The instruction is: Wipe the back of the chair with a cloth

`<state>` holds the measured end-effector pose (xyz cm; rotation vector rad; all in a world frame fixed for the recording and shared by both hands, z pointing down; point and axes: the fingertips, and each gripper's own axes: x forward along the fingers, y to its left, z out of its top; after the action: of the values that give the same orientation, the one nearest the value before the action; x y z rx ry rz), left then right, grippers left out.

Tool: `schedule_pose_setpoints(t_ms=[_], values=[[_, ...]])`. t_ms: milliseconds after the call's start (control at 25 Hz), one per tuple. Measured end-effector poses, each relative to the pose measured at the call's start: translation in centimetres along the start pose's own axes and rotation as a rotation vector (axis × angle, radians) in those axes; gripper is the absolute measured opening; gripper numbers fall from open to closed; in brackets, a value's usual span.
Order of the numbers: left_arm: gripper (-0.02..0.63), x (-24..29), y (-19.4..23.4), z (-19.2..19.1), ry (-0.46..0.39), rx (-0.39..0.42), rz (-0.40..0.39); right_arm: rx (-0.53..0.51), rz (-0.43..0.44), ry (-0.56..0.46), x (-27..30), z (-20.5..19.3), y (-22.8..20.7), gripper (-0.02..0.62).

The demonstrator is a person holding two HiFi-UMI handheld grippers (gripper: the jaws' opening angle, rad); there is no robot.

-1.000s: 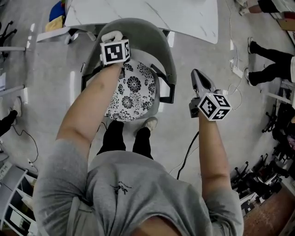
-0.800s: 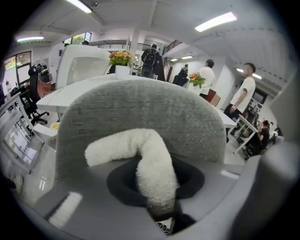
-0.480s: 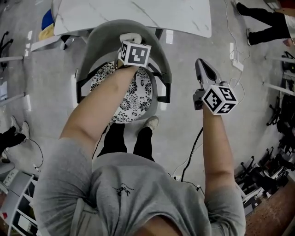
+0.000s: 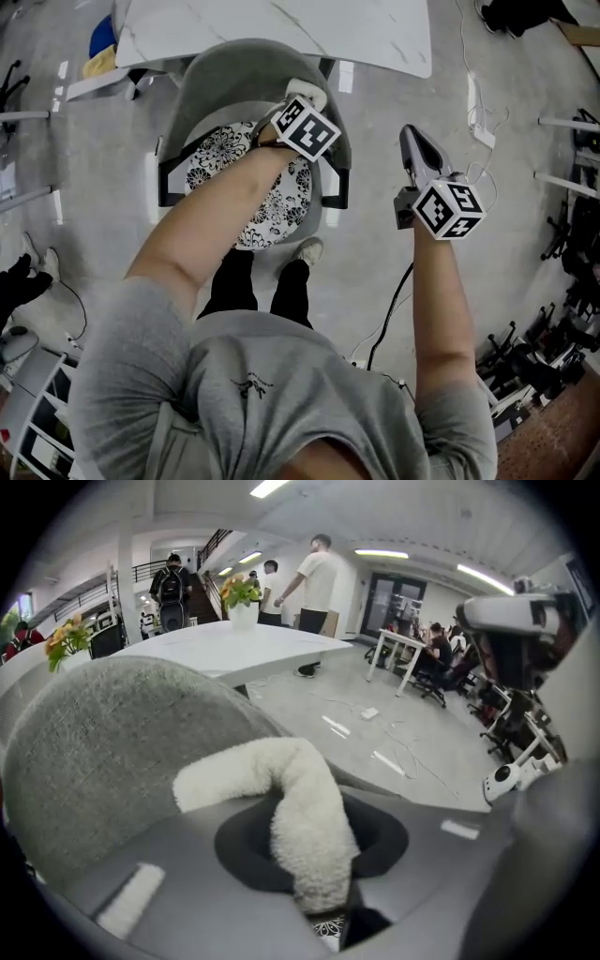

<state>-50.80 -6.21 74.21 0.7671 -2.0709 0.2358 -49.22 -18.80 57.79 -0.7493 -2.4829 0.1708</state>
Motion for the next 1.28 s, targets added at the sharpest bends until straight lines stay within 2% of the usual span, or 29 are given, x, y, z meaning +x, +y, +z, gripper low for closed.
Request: schedule_pose_setpoints(t_ms=[80, 120, 200, 320, 520, 760, 920, 1120, 1280], values=[[0.147, -0.9, 0.2, -0.5, -0.032, -0.03, -0.024, -0.002, 0.0, -0.002, -0.1, 0.1, 0.6, 0.005], [0.147, -1.6, 0.7, -1.0, -0.052, -0.07, -0.026, -0.004, 0.001, -0.002, -0.1, 0.1, 1.0, 0.005], [0.147, -3.5, 3.0, -3.3, -0.069, -0.19, 0.007, -0.01, 0.007, 0.002, 0.0, 0.2, 2.0, 0.005], [0.147, -6.1, 7.3, -8.6, -0.077, -0.398, 0.074, -0.021, 0.014, 0.01, 0.5, 0.1, 3.6, 0.005], [0.147, -11.6, 13.8, -17.8, -0.112, -0.686, 0.188, -0.014, 0.023, 0.024, 2.1, -0.4, 6.4, 0.005], [0.147, -14.3, 16.5, -24.3, -0.13, -0.921, 0.251, -0.001, 0.044, 0.045, 4.3, -1.0, 9.5, 0.005], [0.147, -13.4, 18.8, -24.5, -0.134, -0.978, 0.291, -0.007, 0.057, 0.045, 5.1, -0.6, 10.7, 0.005], [0.147, -12.0, 20.8, -23.0, -0.089, -0.975, 0.313, -0.008, 0.046, 0.048, 4.5, -0.9, 9.9, 0.005], [0.146, -10.7, 21.2, -20.5, -0.056, -0.931, 0.303, 0.004, 0.023, 0.055, 3.5, -1.4, 7.8, 0.005]])
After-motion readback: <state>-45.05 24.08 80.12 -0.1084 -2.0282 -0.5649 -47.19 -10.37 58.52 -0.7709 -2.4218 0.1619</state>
